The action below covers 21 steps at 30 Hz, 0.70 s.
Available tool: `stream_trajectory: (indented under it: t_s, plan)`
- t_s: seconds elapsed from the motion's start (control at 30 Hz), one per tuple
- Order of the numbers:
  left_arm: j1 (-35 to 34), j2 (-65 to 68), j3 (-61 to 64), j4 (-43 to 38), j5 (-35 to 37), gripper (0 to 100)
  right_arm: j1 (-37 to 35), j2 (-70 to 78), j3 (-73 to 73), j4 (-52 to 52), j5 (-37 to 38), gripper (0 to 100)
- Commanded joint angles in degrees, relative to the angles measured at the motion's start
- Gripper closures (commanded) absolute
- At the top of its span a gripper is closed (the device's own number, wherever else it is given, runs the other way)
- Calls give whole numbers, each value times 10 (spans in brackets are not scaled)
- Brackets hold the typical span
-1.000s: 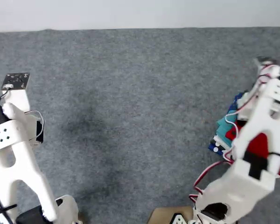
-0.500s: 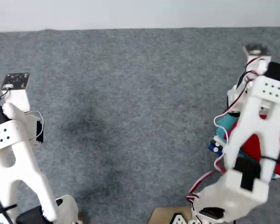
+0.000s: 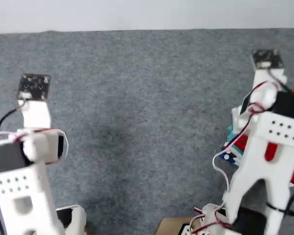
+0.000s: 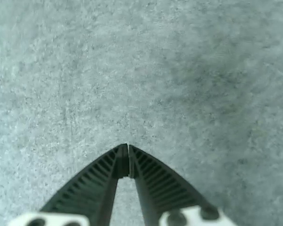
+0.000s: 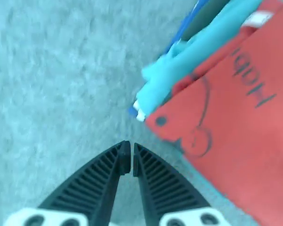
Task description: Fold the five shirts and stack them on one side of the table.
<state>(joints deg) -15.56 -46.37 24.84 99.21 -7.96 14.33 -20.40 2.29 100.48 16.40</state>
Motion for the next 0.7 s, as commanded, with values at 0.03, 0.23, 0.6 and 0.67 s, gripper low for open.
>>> stream_trajectory:
  t_s: [0.03, 0.23, 0.6, 0.67]
  plan:
    - [8, -76, 36, -4, -24, 994, -11, -87, 109, -47, -63, 990]
    - [8, -165, 124, -90, -24, 994, -62, -221, 304, -189, -163, 990]
    - [10, -338, 386, -226, -26, 994, -126, -441, 615, -421, -172, 990]
    - [12, -381, 435, -260, -25, 994, -126, -471, 658, -444, -172, 990]
